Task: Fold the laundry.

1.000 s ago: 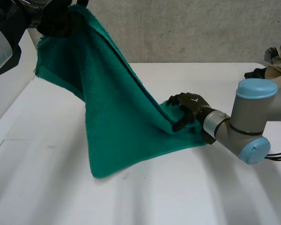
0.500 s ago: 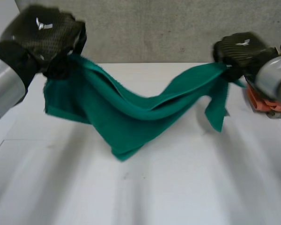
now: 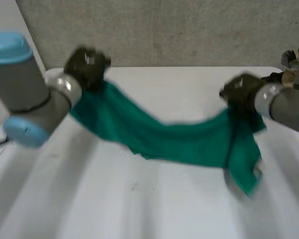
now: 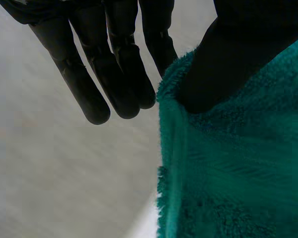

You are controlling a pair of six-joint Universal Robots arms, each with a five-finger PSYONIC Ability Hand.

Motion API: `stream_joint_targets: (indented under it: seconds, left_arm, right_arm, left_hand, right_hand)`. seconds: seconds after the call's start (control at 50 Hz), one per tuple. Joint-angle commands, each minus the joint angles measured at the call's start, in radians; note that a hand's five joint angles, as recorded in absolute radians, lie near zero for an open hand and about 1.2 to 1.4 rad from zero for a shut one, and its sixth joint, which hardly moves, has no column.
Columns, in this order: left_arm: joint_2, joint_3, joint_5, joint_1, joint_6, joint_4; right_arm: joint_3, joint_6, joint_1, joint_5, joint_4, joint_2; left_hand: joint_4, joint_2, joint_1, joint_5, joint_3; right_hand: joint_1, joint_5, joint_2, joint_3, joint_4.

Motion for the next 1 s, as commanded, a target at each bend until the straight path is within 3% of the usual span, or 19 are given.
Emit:
stream_joint_targets:
  seconds: [0.02, 0.06, 0.12, 0.28, 0.46, 0.72, 0.84, 1.0]
  left_arm:
    - [-0.054, 0.488, -0.109, -0.007, 0.002, 0.195]
    - [-0.049, 0.510, -0.123, -0.004, -0.001, 0.232]
    - [-0.043, 0.504, -0.129, -0.008, -0.004, 0.283]
    - [0.032, 0.220, -0.129, -0.007, -0.019, 0.272]
    - [0.043, -0.249, -0.118, -0.044, -0.016, 0.346]
    - [0.008, -0.493, -0.115, -0.065, -0.013, 0.393]
    - [0.086, -0.536, -0.112, -0.064, -0.016, 0.392]
    - [0.166, -0.598, -0.063, -0.067, -0.017, 0.392]
  right_arm:
    - [-0.093, 0.155, 0.021, 0.075, -0.617, -0.031]
    - [-0.041, 0.184, 0.023, 0.070, -0.794, -0.078]
    - [0.000, 0.187, 0.026, 0.067, -0.863, -0.108]
    - [0.057, 0.196, 0.026, 0.056, -0.687, -0.083]
    - [0.137, 0.212, 0.029, 0.026, -0.529, 0.096]
    - [0.261, 0.265, -0.002, 0.022, -0.382, 0.162]
    - [0.263, 0.270, -0.048, 0.015, -0.279, 0.121]
    - [0.263, 0.259, -0.083, -0.008, -0.262, 0.099]
  left_hand:
    - [0.195, 0.199, 0.260, 0.237, 0.203]
    - [0.195, 0.199, 0.260, 0.237, 0.203]
    - [0.195, 0.199, 0.260, 0.237, 0.203]
    - [0.195, 0.199, 0.260, 0.237, 0.203]
    - [0.195, 0.199, 0.260, 0.237, 0.203]
    - [0.195, 0.199, 0.260, 0.237, 0.203]
    - [0.195, 0.199, 0.260, 0.237, 0.203]
    - [0.195, 0.199, 0.260, 0.237, 0.203]
  right_hand:
    - [0.277, 0.246, 0.214, 0.204, 0.200]
    - [0.277, 0.246, 0.214, 0.204, 0.200]
    - [0.277, 0.246, 0.214, 0.204, 0.200]
    - [0.277, 0.246, 0.214, 0.204, 0.200]
    - [0.277, 0.246, 0.214, 0.204, 0.200]
    - [0.269, 0.238, 0.206, 0.197, 0.193]
    - [-0.161, -0.193, -0.224, -0.234, -0.238]
    - [-0.285, -0.317, -0.348, -0.358, -0.362]
